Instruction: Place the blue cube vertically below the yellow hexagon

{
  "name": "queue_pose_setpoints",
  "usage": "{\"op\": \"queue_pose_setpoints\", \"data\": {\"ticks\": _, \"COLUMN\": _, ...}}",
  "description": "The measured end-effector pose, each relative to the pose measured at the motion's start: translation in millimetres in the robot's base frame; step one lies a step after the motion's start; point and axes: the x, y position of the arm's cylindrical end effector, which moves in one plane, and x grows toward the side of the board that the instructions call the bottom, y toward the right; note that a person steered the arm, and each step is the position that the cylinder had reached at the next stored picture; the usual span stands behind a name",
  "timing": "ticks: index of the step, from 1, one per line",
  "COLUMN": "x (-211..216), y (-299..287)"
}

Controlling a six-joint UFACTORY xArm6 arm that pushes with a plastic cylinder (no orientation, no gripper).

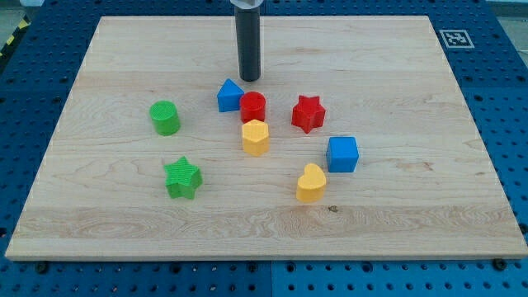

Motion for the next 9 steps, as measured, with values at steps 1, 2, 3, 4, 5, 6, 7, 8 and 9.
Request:
{"op": "queue_pose_setpoints", "data": {"ticks": 1, "x": -0.1, "y": 0.0}}
{"op": "queue_pose_setpoints", "data": {"ticks": 2, "x": -0.5, "y": 0.0}}
{"op": "queue_pose_setpoints", "data": {"ticks": 3, "x": -0.4, "y": 0.7}}
{"op": "queue_pose_setpoints", "data": {"ticks": 4, "x": -0.4, "y": 27.6}}
{"op": "queue_pose_setpoints", "data": {"ticks": 5, "x": -0.4, "y": 71.0}}
{"op": "queue_pose_setpoints", "data": {"ticks": 6, "x": 18.9, "y": 108.1}}
{"op": "queue_pose_setpoints", "data": {"ticks": 7, "x": 51.3, "y": 162.1}}
{"op": "queue_pose_setpoints", "data": {"ticks": 8, "x": 101.8, "y": 192.0}}
{"op": "queue_pose_setpoints", "data": {"ticks": 9, "x": 152.6, "y": 202.3}}
